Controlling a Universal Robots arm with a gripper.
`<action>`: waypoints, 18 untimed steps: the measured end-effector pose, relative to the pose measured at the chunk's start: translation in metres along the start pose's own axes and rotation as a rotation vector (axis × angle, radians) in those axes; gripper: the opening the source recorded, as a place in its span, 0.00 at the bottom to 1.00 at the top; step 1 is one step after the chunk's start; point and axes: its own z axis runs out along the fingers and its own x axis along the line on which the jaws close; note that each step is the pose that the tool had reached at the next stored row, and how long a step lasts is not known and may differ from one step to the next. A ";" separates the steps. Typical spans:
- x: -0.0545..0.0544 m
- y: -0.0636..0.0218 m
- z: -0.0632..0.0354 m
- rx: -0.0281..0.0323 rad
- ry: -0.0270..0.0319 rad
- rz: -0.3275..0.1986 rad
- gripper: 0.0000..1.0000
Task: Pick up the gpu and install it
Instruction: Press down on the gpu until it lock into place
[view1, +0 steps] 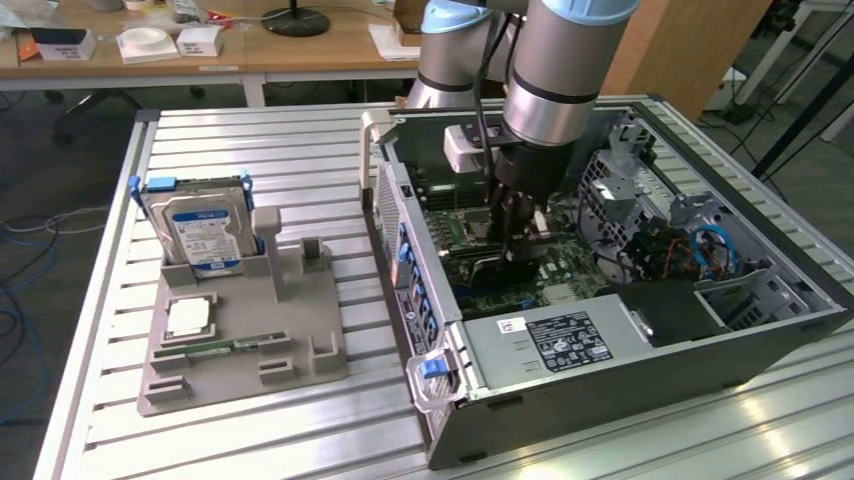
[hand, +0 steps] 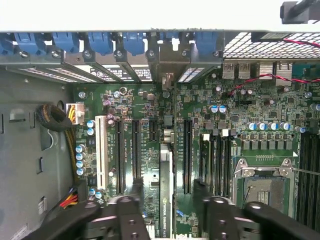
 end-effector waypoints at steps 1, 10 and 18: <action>0.000 0.0000 0.0000 -0.0001 -0.0001 0.000 0.50; 0.000 0.0000 0.0000 -0.0001 0.0000 0.000 0.11; 0.000 0.0049 0.0111 0.0001 -0.0025 0.001 0.11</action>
